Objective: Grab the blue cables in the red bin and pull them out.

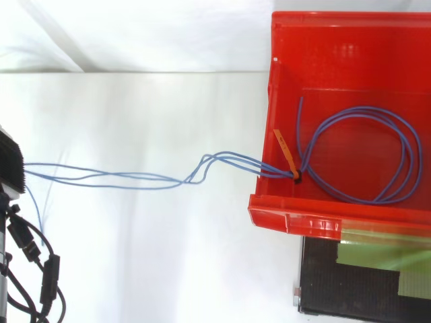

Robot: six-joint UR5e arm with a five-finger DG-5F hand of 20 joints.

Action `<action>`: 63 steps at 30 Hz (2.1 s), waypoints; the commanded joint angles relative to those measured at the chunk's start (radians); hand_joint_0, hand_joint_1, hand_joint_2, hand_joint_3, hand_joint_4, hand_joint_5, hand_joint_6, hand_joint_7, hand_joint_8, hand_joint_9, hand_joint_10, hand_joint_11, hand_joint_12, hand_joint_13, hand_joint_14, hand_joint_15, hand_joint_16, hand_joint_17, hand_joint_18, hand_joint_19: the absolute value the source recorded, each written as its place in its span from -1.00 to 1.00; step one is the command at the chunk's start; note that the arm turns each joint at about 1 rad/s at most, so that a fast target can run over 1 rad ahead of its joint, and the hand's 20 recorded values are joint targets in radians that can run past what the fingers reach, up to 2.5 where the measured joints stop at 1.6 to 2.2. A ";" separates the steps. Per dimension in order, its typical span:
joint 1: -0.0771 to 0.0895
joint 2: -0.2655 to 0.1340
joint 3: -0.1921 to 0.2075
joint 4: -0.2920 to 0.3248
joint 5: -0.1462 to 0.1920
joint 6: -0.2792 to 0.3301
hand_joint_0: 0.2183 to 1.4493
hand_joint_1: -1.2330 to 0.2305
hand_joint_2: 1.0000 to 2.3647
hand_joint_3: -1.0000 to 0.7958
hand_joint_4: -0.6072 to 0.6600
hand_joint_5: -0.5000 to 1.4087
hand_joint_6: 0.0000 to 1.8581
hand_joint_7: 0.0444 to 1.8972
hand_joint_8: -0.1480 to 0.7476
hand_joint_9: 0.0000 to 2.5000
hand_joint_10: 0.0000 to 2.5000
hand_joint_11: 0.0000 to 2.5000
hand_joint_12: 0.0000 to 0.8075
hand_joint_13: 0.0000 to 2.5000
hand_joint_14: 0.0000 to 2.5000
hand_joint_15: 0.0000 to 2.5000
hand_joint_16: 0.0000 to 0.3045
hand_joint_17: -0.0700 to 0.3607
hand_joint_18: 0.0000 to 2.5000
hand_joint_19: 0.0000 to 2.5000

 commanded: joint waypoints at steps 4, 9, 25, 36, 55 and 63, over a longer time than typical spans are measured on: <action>0.000 0.000 0.000 0.000 0.000 0.000 -0.13 -0.28 -1.00 -1.00 0.33 0.44 -0.47 -0.64 0.02 -0.41 -0.99 -0.66 -0.09 -0.49 -0.98 -0.41 -0.72 -0.23 -0.66 -0.48; 0.000 -0.002 0.000 0.000 0.000 0.000 -0.16 -0.27 -1.00 -1.00 0.34 0.44 -0.47 -0.65 0.03 -0.40 -0.99 -0.67 -0.08 -0.49 -0.98 -0.41 -0.72 -0.22 -0.65 -0.48; 0.000 -0.002 0.000 0.001 0.000 0.000 -0.23 -0.29 -1.00 -1.00 0.38 0.49 -0.40 -0.63 0.05 -0.38 -0.99 -0.70 -0.03 -0.46 -0.99 -0.42 -0.70 -0.19 -0.61 -0.50; 0.000 0.000 -0.002 0.001 0.000 0.000 -0.28 -0.32 -1.00 -1.00 0.40 0.55 -0.39 -0.61 0.05 -0.34 -1.00 -0.73 -0.02 -0.44 -0.99 -0.42 -0.69 -0.18 -0.57 -0.50; 0.002 0.000 -0.002 0.001 0.000 -0.002 -0.33 -0.35 -1.00 -1.00 0.37 0.63 -0.41 -0.56 0.05 -0.29 -1.00 -0.77 0.00 -0.39 -0.98 -0.43 -0.67 -0.15 -0.52 -0.51; 0.000 0.000 -0.002 0.003 0.000 0.000 -0.19 -0.50 -1.00 -1.00 0.31 0.62 -0.27 -0.56 -0.01 -0.28 -0.99 -0.77 -0.07 -0.37 -0.98 -0.42 -0.71 -0.21 -0.52 -0.49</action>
